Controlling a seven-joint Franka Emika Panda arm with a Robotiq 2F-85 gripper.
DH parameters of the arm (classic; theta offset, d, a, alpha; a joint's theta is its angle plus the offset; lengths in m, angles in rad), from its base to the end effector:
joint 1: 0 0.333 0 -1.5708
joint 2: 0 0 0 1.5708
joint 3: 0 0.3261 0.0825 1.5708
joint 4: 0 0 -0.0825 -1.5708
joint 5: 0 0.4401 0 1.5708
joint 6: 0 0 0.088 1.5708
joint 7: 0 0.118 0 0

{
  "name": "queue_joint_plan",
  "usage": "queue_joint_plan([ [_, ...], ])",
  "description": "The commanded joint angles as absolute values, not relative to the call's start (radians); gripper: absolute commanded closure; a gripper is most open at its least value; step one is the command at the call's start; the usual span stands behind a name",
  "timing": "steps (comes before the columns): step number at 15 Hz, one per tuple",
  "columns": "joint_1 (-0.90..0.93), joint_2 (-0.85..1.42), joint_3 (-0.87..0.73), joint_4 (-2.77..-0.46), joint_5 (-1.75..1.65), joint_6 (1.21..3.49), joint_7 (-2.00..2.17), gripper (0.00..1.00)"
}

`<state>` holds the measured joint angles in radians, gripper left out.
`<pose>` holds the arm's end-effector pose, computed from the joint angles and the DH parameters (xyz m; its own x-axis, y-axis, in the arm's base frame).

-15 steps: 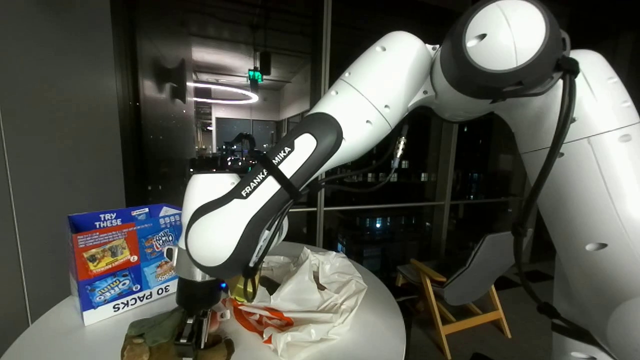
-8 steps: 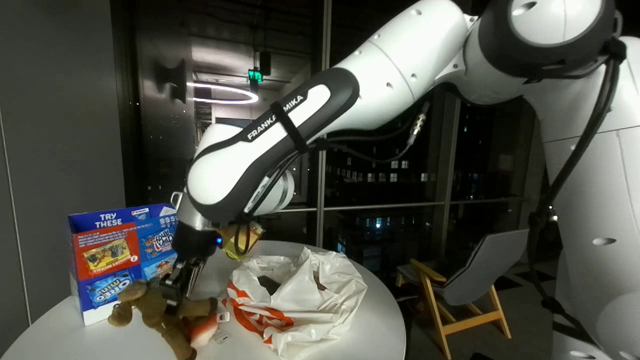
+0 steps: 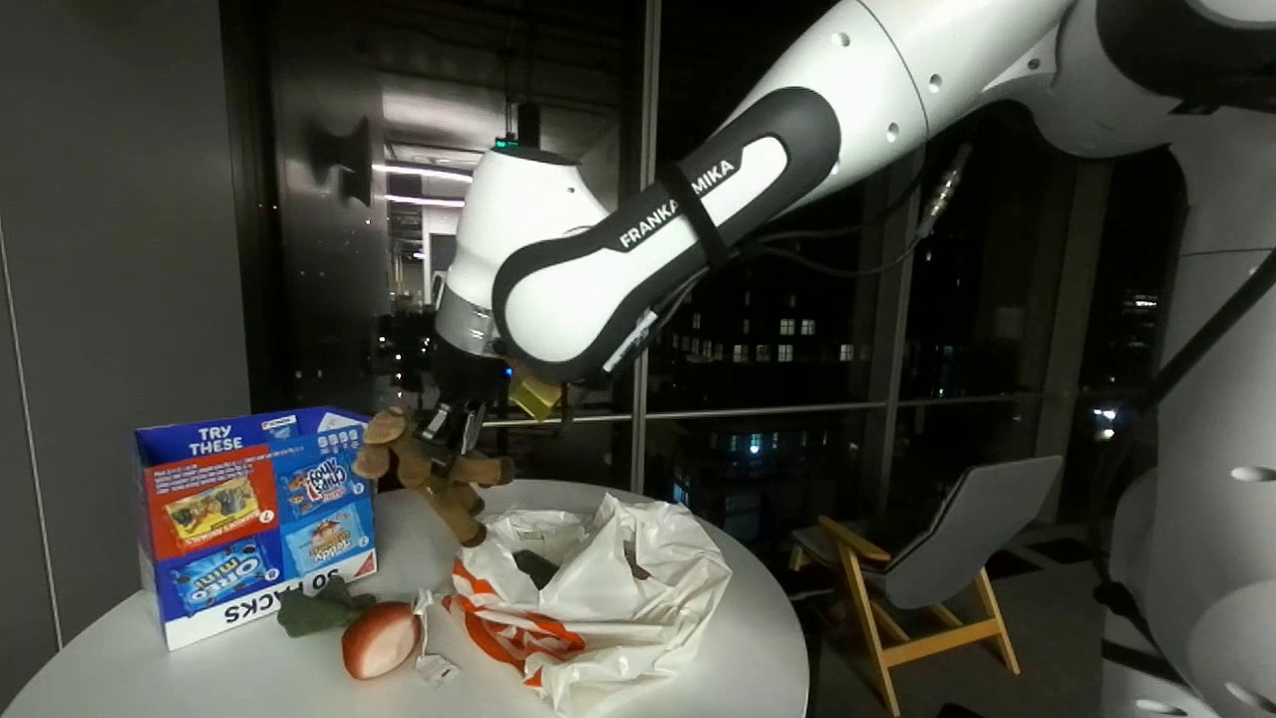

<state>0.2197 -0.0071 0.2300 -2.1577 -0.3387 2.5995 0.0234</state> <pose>0.5595 0.2755 0.4186 0.6767 0.6188 0.3991 0.5581 -0.7846 0.2702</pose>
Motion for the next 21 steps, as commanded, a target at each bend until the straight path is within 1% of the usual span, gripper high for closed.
queue_joint_plan([
  [1,0.191,-0.062,0.21,-2.211,-0.594,2.572,0.287,0.97],
  [5,0.179,-0.034,0.21,-2.236,-0.723,2.48,0.456,0.96],
  [13,0.191,0.033,0.201,-2.303,-0.631,2.407,0.463,0.97],
  [14,0.192,0.037,0.199,-2.311,-0.61,2.405,0.46,0.88],
  [15,0.193,0.041,0.198,-2.317,-0.594,2.41,0.46,0.67],
  [18,0.2,0.036,0.199,-2.329,-0.576,2.428,0.469,0.47],
  [21,0.216,-0.003,0.212,-2.318,-0.593,2.424,0.458,0.22],
])
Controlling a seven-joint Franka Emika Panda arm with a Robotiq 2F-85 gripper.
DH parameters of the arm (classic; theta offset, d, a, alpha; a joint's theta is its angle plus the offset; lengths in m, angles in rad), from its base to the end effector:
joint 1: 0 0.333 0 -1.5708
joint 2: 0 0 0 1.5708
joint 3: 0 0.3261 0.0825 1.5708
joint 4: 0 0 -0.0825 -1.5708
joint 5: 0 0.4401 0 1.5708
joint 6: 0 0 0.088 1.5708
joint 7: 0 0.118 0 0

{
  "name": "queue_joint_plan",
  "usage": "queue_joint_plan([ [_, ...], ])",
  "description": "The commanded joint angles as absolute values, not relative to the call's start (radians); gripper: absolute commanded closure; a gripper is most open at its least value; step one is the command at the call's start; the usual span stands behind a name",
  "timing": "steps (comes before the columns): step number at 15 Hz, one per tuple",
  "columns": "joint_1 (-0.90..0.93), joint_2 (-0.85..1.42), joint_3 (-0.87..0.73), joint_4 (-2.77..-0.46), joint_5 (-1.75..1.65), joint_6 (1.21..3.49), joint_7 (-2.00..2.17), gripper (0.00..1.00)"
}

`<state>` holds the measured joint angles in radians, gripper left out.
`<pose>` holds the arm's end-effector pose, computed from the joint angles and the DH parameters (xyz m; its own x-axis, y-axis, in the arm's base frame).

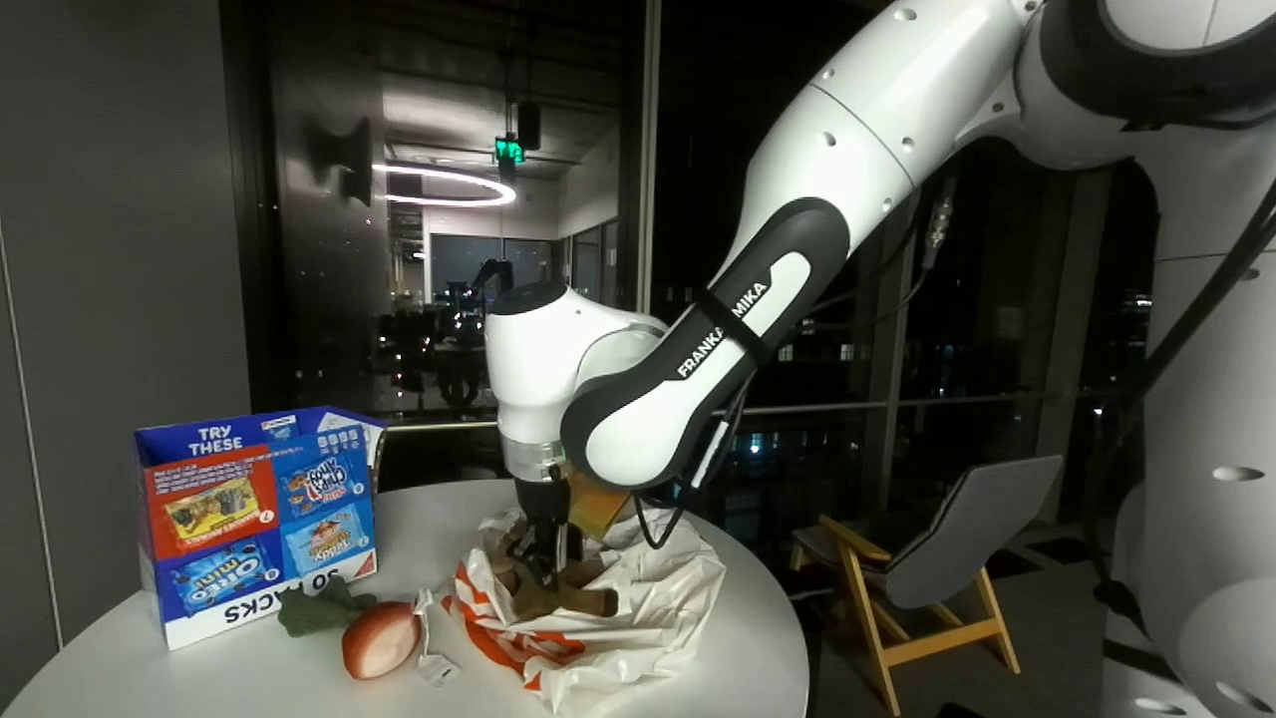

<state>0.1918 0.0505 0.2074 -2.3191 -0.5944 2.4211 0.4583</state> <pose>0.5188 0.2121 0.2854 0.9088 0.3933 0.1395 0.3241 -0.8758 0.3576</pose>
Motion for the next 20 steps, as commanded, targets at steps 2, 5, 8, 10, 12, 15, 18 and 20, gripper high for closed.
queue_joint_plan([
  [2,0.231,-0.028,0.231,-2.311,-0.542,2.492,0.38,0.09],
  [5,0.258,-0.019,0.262,-2.281,-0.434,2.583,0.255,0.0],
  [8,0.28,0.056,0.286,-2.233,-0.339,2.681,0.11,0.0],
  [10,0.29,0.126,0.298,-2.188,-0.29,2.687,0.006,0.0],
  [12,0.3,0.201,0.298,-2.13,-0.31,2.639,-0.04,0.0],
  [15,0.308,0.193,0.287,-2.163,-0.295,2.632,-0.039,0.0],
  [18,0.309,0.268,0.293,-2.11,-0.258,2.613,-0.091,0.0],
  [20,0.318,0.285,0.28,-2.1,-0.286,2.635,-0.071,0.0],
])
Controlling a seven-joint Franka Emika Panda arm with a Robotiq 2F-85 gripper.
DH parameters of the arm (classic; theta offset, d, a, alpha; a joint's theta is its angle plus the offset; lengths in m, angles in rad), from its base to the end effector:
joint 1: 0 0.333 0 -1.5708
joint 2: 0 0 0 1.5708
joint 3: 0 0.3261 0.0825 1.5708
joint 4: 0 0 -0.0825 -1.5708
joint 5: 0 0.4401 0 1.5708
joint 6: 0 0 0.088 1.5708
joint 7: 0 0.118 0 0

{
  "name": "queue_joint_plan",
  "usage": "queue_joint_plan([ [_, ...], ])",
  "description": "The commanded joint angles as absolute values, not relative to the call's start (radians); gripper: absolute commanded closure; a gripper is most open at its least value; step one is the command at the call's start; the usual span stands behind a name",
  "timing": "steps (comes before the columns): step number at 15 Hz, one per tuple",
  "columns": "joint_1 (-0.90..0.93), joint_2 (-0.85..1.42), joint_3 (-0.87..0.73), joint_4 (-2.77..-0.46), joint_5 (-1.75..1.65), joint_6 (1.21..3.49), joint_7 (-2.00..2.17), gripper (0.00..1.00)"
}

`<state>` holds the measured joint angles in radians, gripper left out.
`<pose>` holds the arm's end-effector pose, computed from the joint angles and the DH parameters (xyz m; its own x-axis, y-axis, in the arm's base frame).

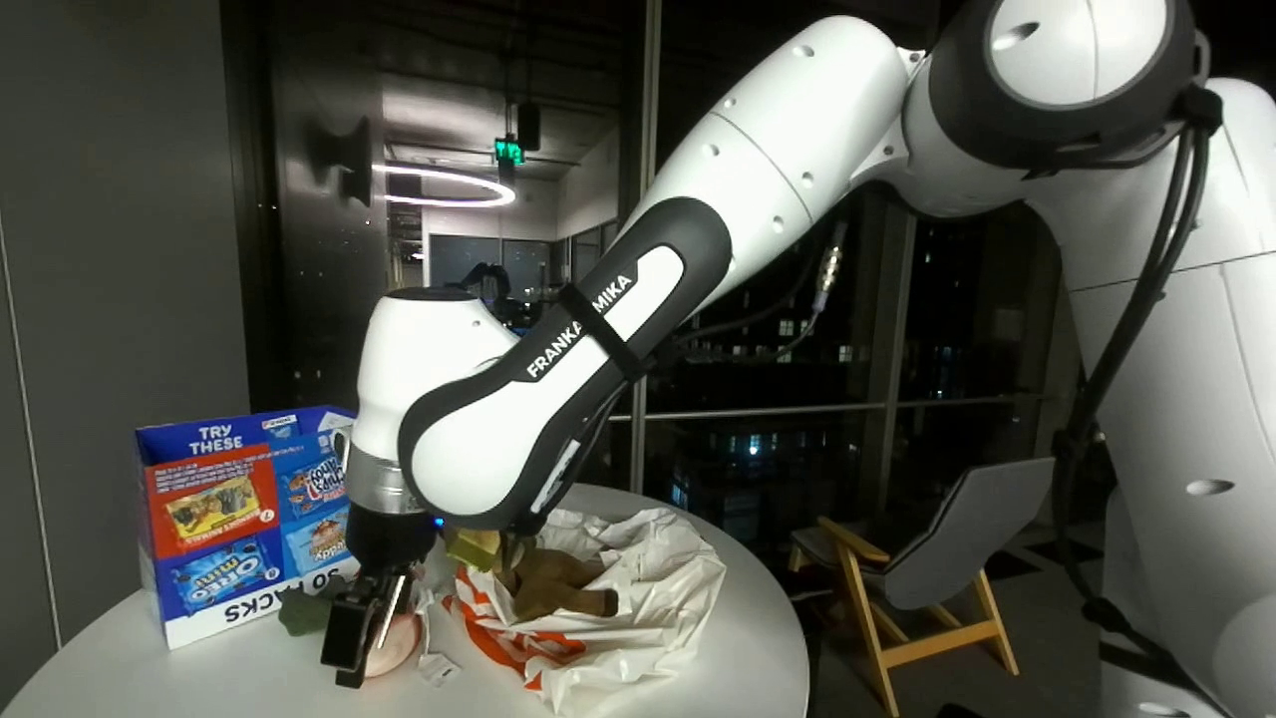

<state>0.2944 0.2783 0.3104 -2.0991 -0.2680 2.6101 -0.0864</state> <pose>0.5306 0.3689 0.2771 0.6060 0.7616 0.2298 0.7578 -0.6405 0.1244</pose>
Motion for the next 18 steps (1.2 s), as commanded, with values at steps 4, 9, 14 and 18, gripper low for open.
queue_joint_plan([
  [4,0.356,0.334,0.199,-2.061,-0.419,2.631,0.013,0.0],
  [9,0.387,0.406,0.135,-1.995,-0.569,2.675,0.021,0.0],
  [14,0.408,0.492,0.098,-1.904,-0.621,2.691,0.023,0.0],
  [18,0.406,0.548,0.087,-1.845,-0.611,2.678,0.001,0.28],
])
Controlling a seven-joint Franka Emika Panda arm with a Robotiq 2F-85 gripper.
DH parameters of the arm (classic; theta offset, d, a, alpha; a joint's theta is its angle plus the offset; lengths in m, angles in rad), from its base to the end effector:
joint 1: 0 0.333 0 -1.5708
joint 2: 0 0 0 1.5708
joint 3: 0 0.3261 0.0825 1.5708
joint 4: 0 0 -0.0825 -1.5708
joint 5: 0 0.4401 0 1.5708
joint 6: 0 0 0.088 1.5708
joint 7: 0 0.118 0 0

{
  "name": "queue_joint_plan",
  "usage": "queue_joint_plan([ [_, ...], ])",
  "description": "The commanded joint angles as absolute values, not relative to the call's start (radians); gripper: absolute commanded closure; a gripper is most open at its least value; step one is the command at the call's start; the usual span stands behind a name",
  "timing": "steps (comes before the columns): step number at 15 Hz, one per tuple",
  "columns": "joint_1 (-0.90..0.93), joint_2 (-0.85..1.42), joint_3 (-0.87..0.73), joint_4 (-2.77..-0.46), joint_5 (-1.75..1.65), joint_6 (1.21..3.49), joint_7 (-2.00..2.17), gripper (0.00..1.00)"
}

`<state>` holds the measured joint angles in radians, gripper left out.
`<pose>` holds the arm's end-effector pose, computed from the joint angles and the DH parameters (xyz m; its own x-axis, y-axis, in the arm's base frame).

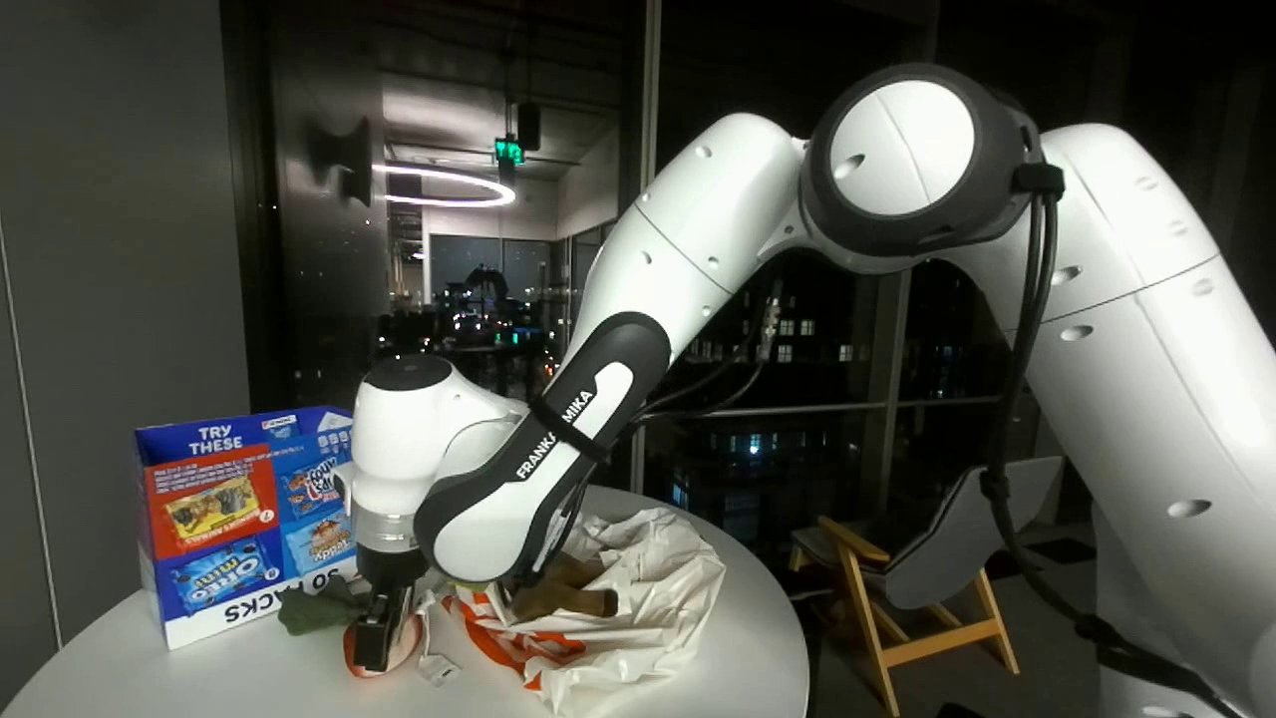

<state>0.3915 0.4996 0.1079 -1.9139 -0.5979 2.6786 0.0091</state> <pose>0.6055 0.3436 0.2149 0.5262 0.8290 0.1896 0.7607 -0.5585 0.3308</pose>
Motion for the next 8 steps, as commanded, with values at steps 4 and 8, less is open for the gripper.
queue_joint_plan([
  [4,0.41,0.552,0.087,-1.828,-0.601,2.678,0.004,0.58],
  [8,0.411,0.536,0.088,-1.826,-0.591,2.671,0.017,0.87],
])
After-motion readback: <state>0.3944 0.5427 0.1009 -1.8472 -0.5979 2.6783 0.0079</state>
